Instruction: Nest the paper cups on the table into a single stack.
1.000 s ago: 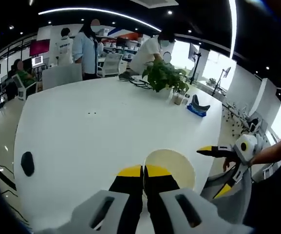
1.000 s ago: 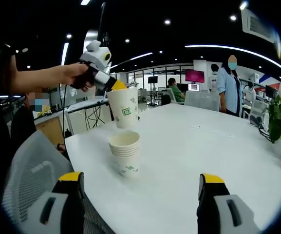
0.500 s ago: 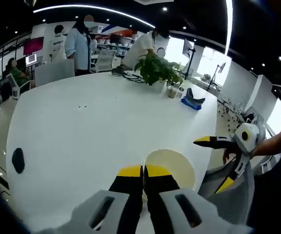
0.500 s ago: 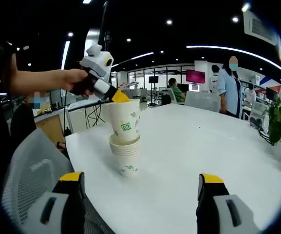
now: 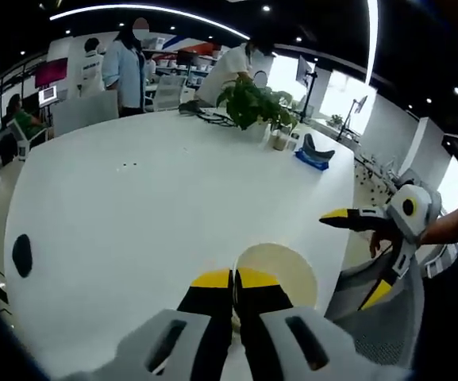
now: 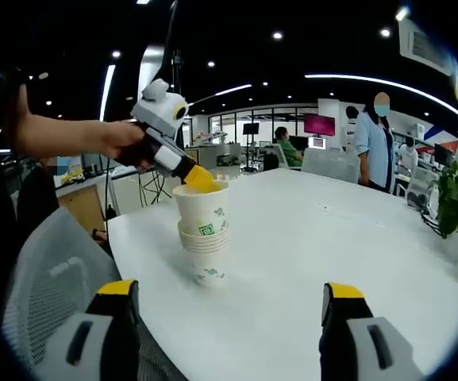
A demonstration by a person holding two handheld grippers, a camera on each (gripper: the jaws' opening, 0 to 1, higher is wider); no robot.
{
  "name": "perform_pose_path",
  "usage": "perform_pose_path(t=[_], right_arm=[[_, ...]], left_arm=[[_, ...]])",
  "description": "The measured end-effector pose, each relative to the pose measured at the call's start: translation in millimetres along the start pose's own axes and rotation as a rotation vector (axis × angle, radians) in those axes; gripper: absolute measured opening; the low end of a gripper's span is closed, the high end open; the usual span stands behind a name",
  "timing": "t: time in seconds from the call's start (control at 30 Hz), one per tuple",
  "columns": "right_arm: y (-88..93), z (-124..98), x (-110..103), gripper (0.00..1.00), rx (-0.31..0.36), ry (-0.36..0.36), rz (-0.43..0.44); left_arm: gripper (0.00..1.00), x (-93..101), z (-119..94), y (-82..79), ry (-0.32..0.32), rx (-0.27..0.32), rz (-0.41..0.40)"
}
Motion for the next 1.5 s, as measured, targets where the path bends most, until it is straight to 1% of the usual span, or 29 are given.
perform_pose_path(t=[0.1,0.23,0.4,0.53,0.7,0.83,1.03,1.17,1.3,1.4,1.47,1.5], right_arm=[[-0.3,0,-1,0.97,-0.002,-0.001,-0.001],[-0.1,0,-1,0.96,-0.006,-0.002,-0.002],[0.7,0,-1,0.96,-0.013,-0.005,-0.002],[1.1,1,-1,0.95,-0.017,-0.006,-0.002],[2.0,1,-2,0.94,-0.021,-0.010,-0.001],[1.5,1,-2,0.94,-0.023,-0.011,-0.001],[1.6,1,-3,0.93,-0.026,-0.014,-0.003],[2.0,1,-2,0.93,-0.029,-0.014,-0.004],[2.3,1,-2,0.93,-0.029,-0.014,-0.004],[2.5,1,-2,0.93,-0.029,-0.016,-0.004],[2.7,1,-2,0.93,-0.031,-0.017,-0.005],[2.6,2,-2,0.93,-0.031,-0.018,-0.006]], left_arm=[[0.00,-1.9,2,3.6,-0.006,0.000,0.002],[0.00,-5.1,3,4.4,-0.028,0.002,0.012],[0.00,-2.9,6,7.0,-0.037,0.003,0.026],[0.00,-9.2,9,12.0,-0.049,0.006,0.035],[0.00,-7.2,9,14.0,-0.068,0.009,0.059],[0.00,-5.2,9,16.1,-0.079,0.021,0.059],[0.00,-4.9,10,15.6,-0.085,0.028,0.072],[0.01,-4.5,10,14.8,-0.093,0.029,0.098],[0.06,-8.4,9,12.3,-0.084,0.042,0.105],[0.10,-7.8,7,10.1,-0.076,0.045,0.112],[0.12,-9.2,4,7.8,-0.067,0.057,0.109],[0.13,-6.8,2,6.3,-0.059,0.064,0.100]])
Point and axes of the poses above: the point that each gripper's makers call its tool centre point, and the gripper's own axes: z roughly forward along the fingers, x roughly to its right, y roughly out of its underside, the point moved 7 cm from there along -z, roughly backward along the fingers, and after that the axes turned 7 degrees about -z, right-handed, at the moved point
